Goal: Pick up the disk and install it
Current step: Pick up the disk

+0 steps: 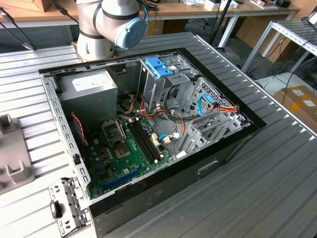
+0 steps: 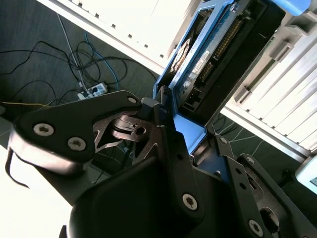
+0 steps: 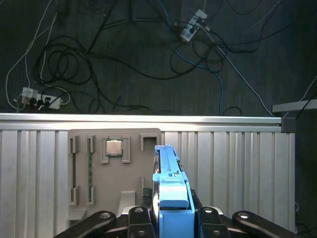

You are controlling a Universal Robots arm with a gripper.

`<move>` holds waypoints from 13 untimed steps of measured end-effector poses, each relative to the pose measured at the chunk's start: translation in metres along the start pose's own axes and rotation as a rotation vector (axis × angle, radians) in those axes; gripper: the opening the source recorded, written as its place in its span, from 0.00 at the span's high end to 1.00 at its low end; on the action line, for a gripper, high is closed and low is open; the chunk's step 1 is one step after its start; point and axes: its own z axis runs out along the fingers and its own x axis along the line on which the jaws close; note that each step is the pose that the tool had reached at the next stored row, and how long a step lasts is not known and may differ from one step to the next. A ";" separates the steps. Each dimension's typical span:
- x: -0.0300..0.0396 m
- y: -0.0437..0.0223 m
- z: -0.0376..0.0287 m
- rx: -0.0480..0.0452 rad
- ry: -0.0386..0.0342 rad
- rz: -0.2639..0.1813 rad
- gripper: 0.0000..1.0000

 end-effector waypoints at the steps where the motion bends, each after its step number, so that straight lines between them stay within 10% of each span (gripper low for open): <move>1: 0.0000 0.0000 -0.0007 0.0001 -0.0001 0.000 0.63; 13: -0.0010 0.0005 -0.0115 -0.0001 -0.0011 0.000 0.63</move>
